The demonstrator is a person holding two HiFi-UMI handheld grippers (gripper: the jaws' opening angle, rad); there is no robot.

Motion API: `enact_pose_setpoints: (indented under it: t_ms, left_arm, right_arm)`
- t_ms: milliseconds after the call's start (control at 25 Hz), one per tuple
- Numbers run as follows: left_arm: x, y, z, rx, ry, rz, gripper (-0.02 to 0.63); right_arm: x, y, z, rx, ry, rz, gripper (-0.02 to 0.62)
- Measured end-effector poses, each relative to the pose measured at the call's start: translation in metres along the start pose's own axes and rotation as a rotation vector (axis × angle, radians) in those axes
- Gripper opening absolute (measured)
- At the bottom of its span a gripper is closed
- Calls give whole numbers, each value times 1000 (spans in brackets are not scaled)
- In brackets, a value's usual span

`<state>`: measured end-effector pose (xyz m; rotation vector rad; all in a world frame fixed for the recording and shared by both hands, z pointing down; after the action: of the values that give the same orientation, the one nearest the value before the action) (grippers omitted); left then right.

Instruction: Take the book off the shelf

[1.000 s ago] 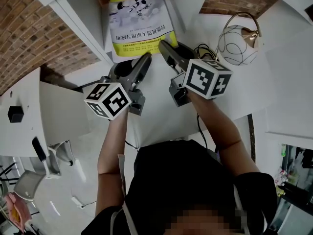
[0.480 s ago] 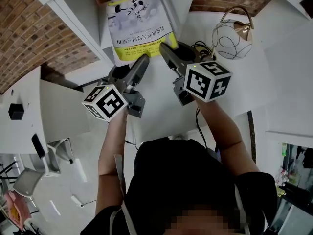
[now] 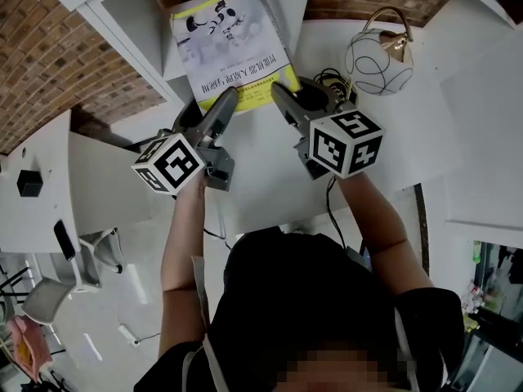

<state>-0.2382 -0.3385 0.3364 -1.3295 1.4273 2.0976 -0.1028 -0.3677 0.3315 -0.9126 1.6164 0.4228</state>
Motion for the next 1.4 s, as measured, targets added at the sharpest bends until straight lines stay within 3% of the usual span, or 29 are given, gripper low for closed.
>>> enact_pose_setpoints:
  t_ms: [320,480,760,1000,1120,1400]
  left_arm:
    - [-8,-4,-1,-25,-8,59,369]
    - [-11,3,0,2,15,14,368]
    - [-15,25,-17,22,42,26,367]
    - [-7,46,-26,23,39,43,323]
    - [-9,48,-34,8,47,47,270]
    - [-10,45,-37,-71,32,81,188]
  right_arm:
    - [-10,-11,4,-20,4,38,107]
    - [-12,-16,4,-26,12,47,100]
    - [-19,-19,3,-27,20,48,98]
    - [-33,-25,2,-44,58,68,83]
    - [-45,-24,1,-46,76,88,80]
    - [-48,-24,0,-42,77,64,77]
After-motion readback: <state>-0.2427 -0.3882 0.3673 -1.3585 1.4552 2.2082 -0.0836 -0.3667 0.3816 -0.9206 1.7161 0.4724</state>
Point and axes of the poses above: the fingertips, and each gripper's own axes: z backward along the fingers, y to its left, x out of its top, the point moved 2 cm from there along z, backward along the fingers, and after that the axes turned 11 degrees about -x, right-handed, at the moved point
